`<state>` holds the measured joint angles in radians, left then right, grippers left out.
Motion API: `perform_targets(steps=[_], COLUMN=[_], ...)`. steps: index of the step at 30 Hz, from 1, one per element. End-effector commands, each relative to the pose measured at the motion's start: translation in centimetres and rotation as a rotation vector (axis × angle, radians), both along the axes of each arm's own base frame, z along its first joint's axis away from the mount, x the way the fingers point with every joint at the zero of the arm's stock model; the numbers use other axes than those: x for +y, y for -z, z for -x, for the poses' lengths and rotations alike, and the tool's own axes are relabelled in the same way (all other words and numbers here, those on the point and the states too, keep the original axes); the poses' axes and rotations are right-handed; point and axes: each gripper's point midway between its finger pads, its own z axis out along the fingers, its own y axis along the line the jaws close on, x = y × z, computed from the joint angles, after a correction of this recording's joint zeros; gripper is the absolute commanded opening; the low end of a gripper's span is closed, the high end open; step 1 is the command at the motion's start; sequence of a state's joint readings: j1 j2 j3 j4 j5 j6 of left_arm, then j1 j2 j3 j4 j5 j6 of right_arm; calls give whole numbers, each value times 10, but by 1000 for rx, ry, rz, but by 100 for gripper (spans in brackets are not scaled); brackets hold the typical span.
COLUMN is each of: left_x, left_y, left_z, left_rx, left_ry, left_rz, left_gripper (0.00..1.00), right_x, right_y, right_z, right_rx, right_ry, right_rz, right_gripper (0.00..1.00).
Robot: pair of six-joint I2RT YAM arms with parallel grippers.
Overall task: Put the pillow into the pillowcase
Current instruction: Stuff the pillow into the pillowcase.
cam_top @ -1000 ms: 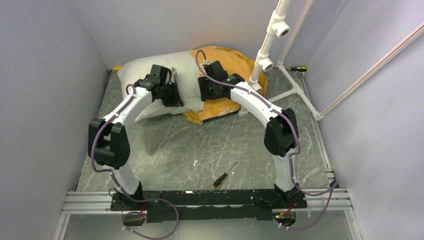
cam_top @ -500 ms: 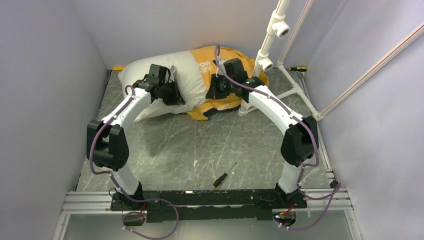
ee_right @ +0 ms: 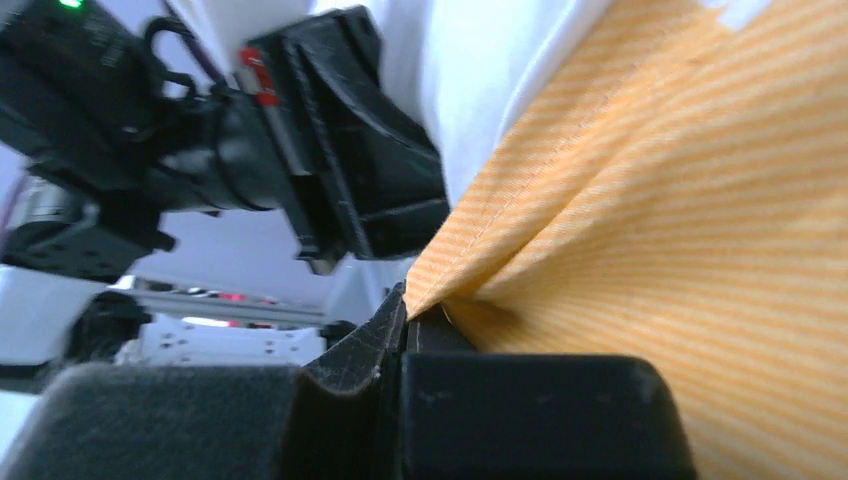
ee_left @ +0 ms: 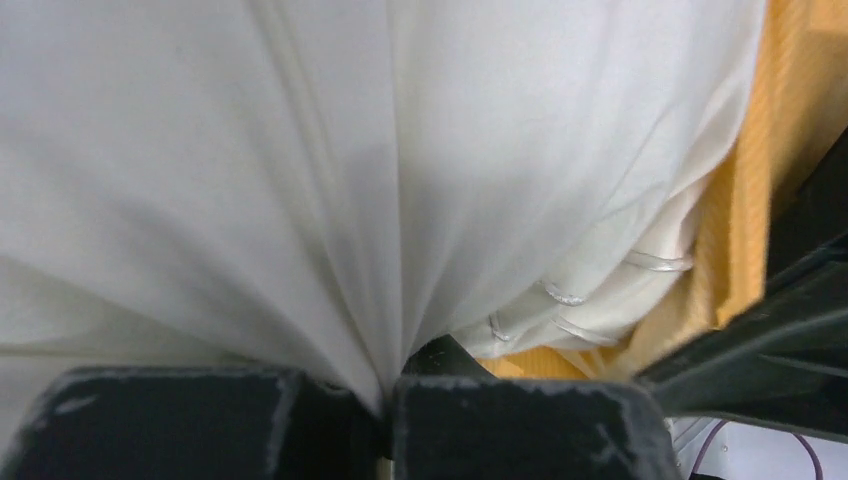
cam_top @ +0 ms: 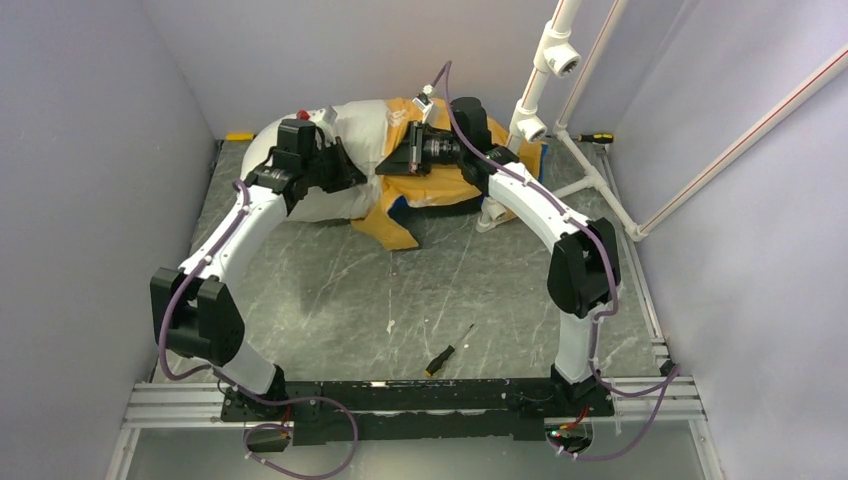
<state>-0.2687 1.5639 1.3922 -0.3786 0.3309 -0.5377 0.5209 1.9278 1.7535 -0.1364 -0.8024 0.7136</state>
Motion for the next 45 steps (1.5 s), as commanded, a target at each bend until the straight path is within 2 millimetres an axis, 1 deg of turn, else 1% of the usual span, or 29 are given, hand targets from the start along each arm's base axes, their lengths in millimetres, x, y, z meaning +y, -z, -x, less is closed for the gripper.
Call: perform_targets(steps=[1, 2, 4, 5, 7, 10, 11, 13, 17, 20, 22, 23, 25, 29, 30, 31, 33, 34, 35, 36, 37, 40, 41, 43, 44, 45], left_x=[-23, -11, 3, 5, -3, -25, -31, -43, -71, -81, -80, -79, -77, -78, -76, -73, -68, -65, -62, -58, -54, -42, -39, -37, -37, -37], left_y=[-65, -56, -37, -32, -34, -53, -64, -84, -125, -138, -136, -129, -114, -83, -76, -64, -50, -47, -47, -49, -48, -52, -53, -53, -54, -53], left_z=[6, 2, 3, 4, 3, 5, 5, 10, 33, 43, 41, 38, 31, 16, 10, 6, 2, 3, 6, 8, 10, 16, 18, 21, 23, 24], left_rx=[-153, -123, -50, -21, -38, -134, -192, -301, -495, -563, -572, -558, -516, -411, -386, -335, -275, -257, -249, -254, -254, -254, -248, -235, -230, -222], left_ry=[65, 3, -53, -56, -13, 77, 102, 162, 337, 385, 357, 338, 297, 244, 218, 183, 154, 146, 139, 127, 112, 66, 56, 49, 50, 52], left_rz=[42, -14, -79, -91, -64, 54, 97, 147, 174, 178, 176, 172, 151, 120, 108, 86, 47, 31, 20, 13, 2, 7, 16, 33, 40, 42], left_gripper=[0, 0, 0, 0, 0, 0, 0, 0, 0, 0, 0, 0, 0, 0, 0, 0, 0, 0, 0, 0, 0, 0, 0, 0, 0, 0], right_x=[22, 20, 20, 20, 21, 24, 25, 30, 38, 42, 43, 41, 41, 40, 40, 40, 41, 42, 43, 42, 39, 19, 13, 4, 1, -1], right_y=[-121, -125, -129, -132, -137, -145, -149, -158, -177, -193, -202, -208, -212, -212, -210, -207, -191, -180, -167, -152, -132, -97, -90, -84, -82, -78], right_z=[79, 79, 79, 79, 80, 82, 83, 85, 88, 93, 100, 105, 114, 132, 134, 136, 131, 125, 114, 100, 84, 46, 40, 30, 27, 25], right_rx=[-154, -158, -169, -176, -184, -159, -163, -165, -181, -191, -191, -192, -195, -210, -208, -205, -168, -150, -104, -87, -38, -53, -45, -55, -67, -68], right_ry=[-354, -353, -360, -366, -386, -427, -443, -478, -523, -565, -595, -611, -635, -672, -678, -682, -676, -658, -613, -544, -447, -218, -176, -102, -74, -51], right_rz=[-331, -340, -345, -351, -371, -410, -424, -442, -483, -524, -542, -552, -557, -540, -533, -524, -475, -443, -405, -373, -328, -195, -164, -113, -85, -52], right_gripper=[0, 0, 0, 0, 0, 0, 0, 0, 0, 0, 0, 0, 0, 0, 0, 0, 0, 0, 0, 2, 6, 30, 39, 53, 57, 60])
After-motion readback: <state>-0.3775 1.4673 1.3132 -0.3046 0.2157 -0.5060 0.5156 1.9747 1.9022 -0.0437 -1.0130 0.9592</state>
